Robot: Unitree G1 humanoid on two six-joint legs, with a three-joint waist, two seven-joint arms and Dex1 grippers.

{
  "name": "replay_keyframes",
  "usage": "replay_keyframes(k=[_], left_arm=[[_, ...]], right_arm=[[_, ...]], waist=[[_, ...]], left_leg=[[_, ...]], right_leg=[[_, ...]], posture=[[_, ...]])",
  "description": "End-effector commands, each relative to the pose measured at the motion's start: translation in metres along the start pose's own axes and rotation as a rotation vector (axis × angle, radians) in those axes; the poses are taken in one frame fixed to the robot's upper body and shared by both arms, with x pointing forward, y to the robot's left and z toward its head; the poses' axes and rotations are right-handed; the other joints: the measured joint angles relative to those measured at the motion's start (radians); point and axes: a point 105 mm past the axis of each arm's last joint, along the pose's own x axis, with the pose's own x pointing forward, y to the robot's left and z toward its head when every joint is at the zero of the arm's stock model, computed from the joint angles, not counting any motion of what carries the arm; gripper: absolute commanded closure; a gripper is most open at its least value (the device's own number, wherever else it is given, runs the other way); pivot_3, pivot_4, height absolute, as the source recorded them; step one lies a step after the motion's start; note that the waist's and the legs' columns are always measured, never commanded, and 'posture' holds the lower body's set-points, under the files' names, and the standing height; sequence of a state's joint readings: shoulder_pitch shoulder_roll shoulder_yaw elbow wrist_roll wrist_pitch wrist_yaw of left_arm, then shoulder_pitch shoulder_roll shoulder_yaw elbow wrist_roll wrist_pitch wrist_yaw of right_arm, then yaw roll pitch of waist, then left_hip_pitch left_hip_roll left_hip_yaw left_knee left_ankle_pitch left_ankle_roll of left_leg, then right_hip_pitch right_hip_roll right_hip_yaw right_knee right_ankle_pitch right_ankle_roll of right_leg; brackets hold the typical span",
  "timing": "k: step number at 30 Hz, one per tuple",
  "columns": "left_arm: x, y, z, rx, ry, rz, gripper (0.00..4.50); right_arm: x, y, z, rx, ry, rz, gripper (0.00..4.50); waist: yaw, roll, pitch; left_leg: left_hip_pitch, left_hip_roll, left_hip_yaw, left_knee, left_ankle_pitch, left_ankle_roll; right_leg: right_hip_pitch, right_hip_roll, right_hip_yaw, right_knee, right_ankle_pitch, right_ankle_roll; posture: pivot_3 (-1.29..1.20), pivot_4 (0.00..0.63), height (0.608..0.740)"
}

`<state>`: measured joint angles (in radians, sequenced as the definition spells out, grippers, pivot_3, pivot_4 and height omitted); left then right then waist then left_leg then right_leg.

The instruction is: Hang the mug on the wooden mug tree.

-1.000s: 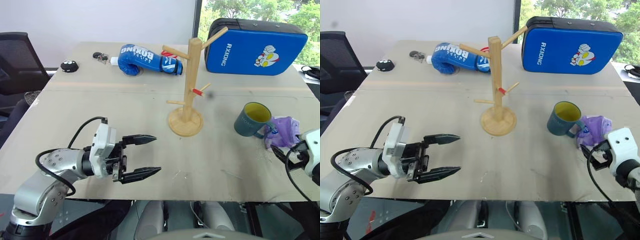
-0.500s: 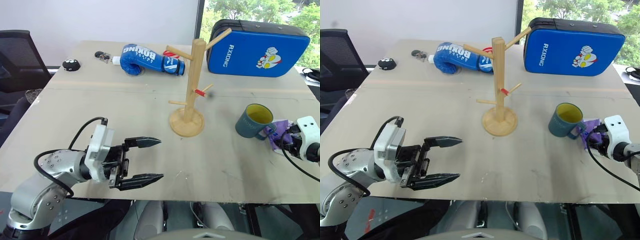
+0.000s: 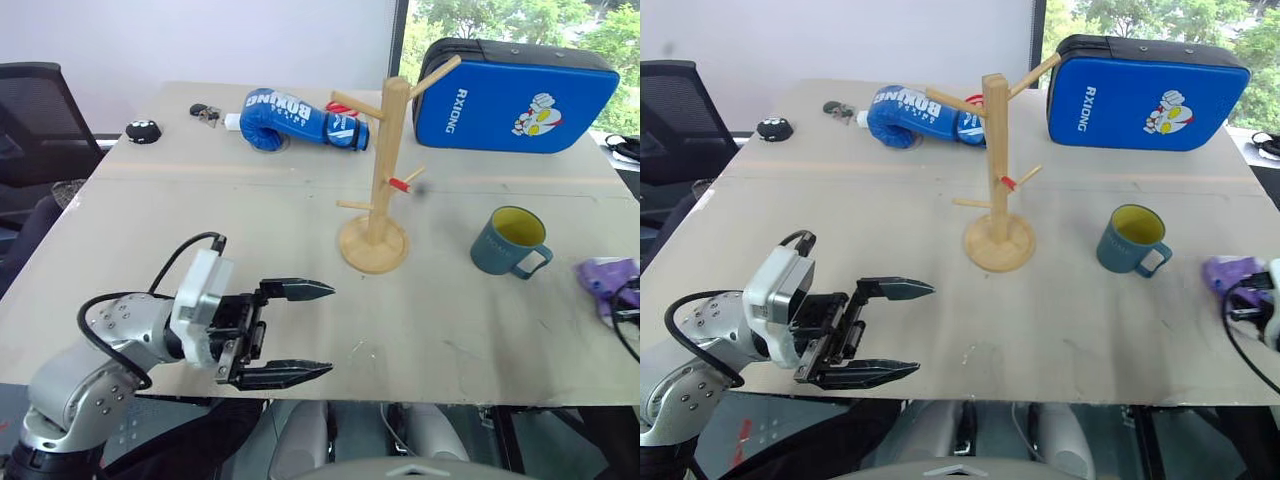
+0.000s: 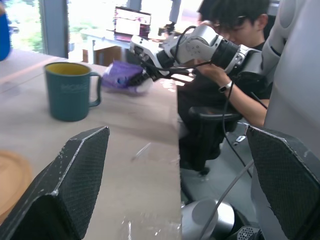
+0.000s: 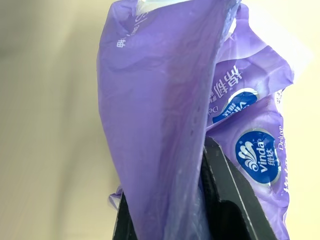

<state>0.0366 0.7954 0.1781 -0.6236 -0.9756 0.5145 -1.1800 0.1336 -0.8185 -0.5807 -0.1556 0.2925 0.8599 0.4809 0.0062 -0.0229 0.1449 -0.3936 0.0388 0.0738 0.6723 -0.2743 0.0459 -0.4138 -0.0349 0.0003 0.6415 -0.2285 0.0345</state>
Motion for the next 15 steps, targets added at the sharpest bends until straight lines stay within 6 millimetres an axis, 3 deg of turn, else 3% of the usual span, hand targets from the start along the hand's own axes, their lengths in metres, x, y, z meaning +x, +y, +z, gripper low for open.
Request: replay_keyframes(k=[1, 4, 5, 8, 12, 15], left_arm=[[0.004, 0.001, 0.002, 0.034, -0.004, -0.018, 0.00], [0.005, 0.005, 0.003, 0.050, -0.009, -0.009, 0.00], [0.006, 0.005, 0.003, 0.052, -0.011, -0.008, 0.00], [0.006, 0.004, 0.003, 0.051, -0.014, 0.000, 0.00], [0.006, 0.003, 0.002, 0.043, -0.017, 0.017, 0.00], [0.003, 0.004, 0.000, 0.036, -0.010, 0.020, 0.00]], right_arm=[[0.006, -0.020, 0.011, -0.025, -0.017, -0.083, 4.49], [0.017, -0.019, 0.009, 0.000, 0.004, -0.030, 4.49], [0.019, -0.018, 0.010, 0.002, 0.007, -0.009, 3.46], [0.016, -0.020, 0.020, -0.035, -0.014, 0.014, 2.06], [-0.012, -0.006, 0.039, -0.118, -0.069, 0.162, 0.21], [-0.046, 0.003, 0.067, -0.162, -0.187, 0.243, 0.04]], waist=[[-0.005, 0.001, 0.000], [-0.012, 0.001, 0.000], [-0.013, 0.001, 0.001], [-0.015, 0.002, 0.001], [-0.010, 0.005, 0.003], [-0.005, 0.006, 0.003]], left_leg=[[0.000, 0.000, 0.000, 0.000, 0.000, 0.000], [0.001, 0.000, 0.000, 0.000, 0.000, 0.000], [0.001, 0.000, 0.000, 0.000, 0.000, 0.000], [0.000, 0.000, 0.000, -0.001, 0.000, 0.000], [-0.001, 0.000, 0.000, -0.001, 0.000, 0.000], [-0.002, 0.000, -0.001, -0.002, 0.000, 0.000]], right_leg=[[0.000, 0.000, 0.000, 0.000, 0.000, 0.000], [0.000, 0.001, 0.001, 0.001, 0.000, 0.000], [0.000, 0.001, 0.001, 0.001, 0.000, 0.000], [0.000, 0.001, 0.001, 0.000, 0.002, -0.004], [-0.001, 0.000, 0.002, 0.000, 0.002, -0.001], [-0.001, 0.000, 0.001, -0.001, 0.001, 0.004]], posture=[[0.00, 0.150, 0.740], [0.00, 0.150, 0.740], [0.00, 0.150, 0.740], [0.00, 0.150, 0.740], [0.00, 0.150, 0.740], [0.00, 0.150, 0.740]])
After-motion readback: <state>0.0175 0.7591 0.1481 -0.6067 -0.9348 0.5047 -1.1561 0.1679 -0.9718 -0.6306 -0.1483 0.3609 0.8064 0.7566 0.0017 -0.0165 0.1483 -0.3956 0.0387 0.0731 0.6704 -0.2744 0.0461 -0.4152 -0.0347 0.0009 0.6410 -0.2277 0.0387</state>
